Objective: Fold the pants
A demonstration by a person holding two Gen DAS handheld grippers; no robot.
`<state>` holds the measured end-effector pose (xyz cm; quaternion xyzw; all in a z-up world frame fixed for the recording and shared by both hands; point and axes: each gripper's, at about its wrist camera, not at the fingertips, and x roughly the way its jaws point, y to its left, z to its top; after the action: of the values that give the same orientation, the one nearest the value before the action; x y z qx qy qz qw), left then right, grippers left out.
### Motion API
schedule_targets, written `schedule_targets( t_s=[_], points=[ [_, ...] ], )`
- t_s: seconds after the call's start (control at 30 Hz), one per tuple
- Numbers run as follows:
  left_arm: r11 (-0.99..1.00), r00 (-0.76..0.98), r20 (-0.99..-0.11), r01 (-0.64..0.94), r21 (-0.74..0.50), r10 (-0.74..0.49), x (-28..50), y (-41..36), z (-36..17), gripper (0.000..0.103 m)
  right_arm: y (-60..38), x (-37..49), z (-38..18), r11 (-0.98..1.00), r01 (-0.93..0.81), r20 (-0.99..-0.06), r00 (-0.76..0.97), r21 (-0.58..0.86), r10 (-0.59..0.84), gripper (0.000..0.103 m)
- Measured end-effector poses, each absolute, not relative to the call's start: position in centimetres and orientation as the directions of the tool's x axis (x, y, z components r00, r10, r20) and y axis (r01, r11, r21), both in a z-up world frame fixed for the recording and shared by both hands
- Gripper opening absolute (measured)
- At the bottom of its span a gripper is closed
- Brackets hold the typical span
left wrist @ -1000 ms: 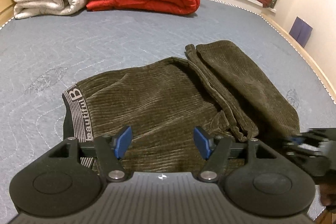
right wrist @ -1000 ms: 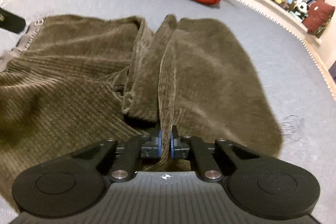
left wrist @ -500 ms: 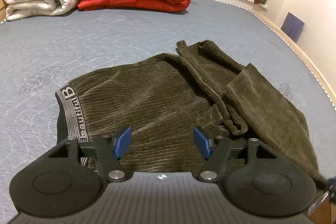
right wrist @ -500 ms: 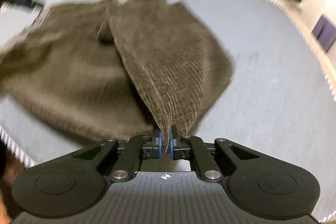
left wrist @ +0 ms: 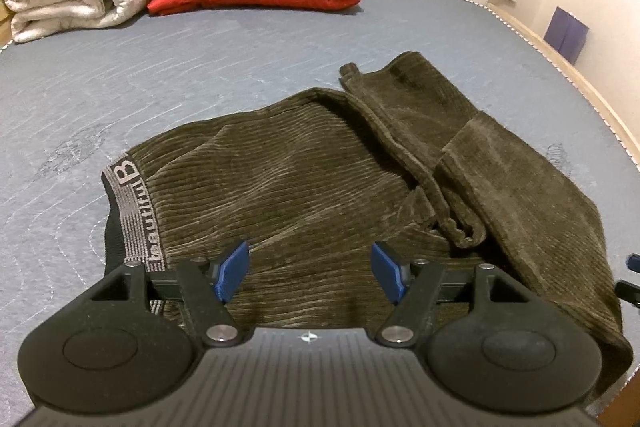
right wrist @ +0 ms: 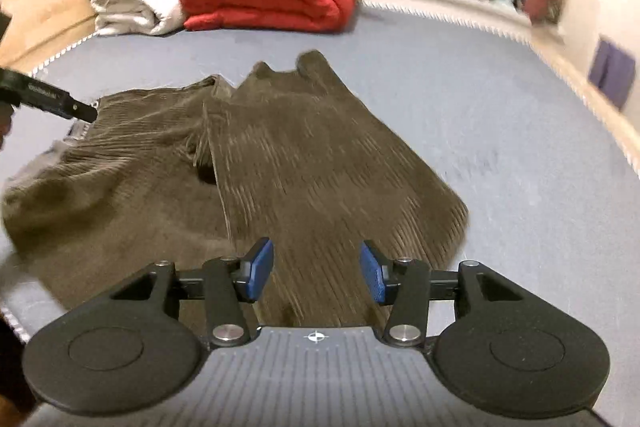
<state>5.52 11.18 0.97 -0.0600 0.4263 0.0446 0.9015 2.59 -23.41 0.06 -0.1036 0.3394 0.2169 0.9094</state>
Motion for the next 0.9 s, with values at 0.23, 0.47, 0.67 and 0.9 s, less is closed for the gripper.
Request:
schedule_targets(
  t_s=[0.23, 0.47, 0.67, 0.9],
  points=[
    [0.987, 0.615, -0.787, -0.154, -0.05, 0.056, 6.0, 11.5, 0.2, 0.073, -15.3, 7.1, -2.8, 0.825, -0.539, -0.665, 0.681, -0.171, 0.307, 0.057],
    [0.985, 0.606, -0.793, -0.166, -0.046, 0.065, 6.7, 11.4, 0.1, 0.074, -10.1, 9.0, -5.7, 0.743, -0.595, -0.699, 0.671, -0.308, 0.247, 0.055],
    [0.991, 0.601, -0.798, -0.131, -0.036, 0.05, 7.2, 10.2, -0.5, 0.074, -11.5, 8.7, -4.8, 0.741, -0.59, -0.684, 0.685, -0.32, 0.25, 0.007],
    [0.995, 0.609, -0.793, -0.09, -0.043, 0.021, 7.1, 9.0, -0.3, 0.074, -26.6, 7.0, 0.5, 0.939, -0.295, -0.616, 0.778, -0.179, 0.128, 0.007]
  ],
)
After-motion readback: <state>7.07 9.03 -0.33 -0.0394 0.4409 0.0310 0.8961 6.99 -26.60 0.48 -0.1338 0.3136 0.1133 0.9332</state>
